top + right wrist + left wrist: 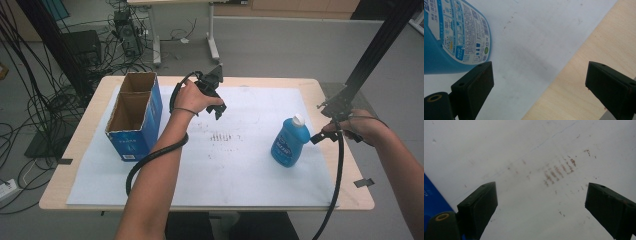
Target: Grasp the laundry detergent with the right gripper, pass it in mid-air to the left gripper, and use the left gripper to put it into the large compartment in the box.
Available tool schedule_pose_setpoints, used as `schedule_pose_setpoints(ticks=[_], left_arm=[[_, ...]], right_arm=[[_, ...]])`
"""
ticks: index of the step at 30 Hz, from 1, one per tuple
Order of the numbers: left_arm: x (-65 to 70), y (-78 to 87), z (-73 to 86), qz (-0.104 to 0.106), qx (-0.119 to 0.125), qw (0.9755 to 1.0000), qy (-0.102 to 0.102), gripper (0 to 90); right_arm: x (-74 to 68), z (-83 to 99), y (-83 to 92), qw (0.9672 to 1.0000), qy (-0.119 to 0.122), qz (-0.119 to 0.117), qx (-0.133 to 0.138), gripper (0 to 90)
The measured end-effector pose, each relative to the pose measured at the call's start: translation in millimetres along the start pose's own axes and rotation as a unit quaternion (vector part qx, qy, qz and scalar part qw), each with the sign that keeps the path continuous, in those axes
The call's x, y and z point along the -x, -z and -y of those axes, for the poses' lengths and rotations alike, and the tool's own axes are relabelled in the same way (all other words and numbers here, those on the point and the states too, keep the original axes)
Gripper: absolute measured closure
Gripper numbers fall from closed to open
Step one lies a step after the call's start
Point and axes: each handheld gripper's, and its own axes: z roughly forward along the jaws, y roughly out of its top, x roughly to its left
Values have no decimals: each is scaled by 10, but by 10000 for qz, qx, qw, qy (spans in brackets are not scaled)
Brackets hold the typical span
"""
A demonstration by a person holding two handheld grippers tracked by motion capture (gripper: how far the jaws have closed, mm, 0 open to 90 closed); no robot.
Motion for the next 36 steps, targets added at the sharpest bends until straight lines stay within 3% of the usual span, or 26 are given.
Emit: schedule_pose_setpoints(ticks=[15,36], left_arm=[[-57,13,163,14,-45,10000,45,114],[-71,-91,521,8,-128,9998,118,112]], right_arm=[[-8,-1,8,9999,55,-46,107,74],[-55,205,67,9997,92,-85,226,74]])
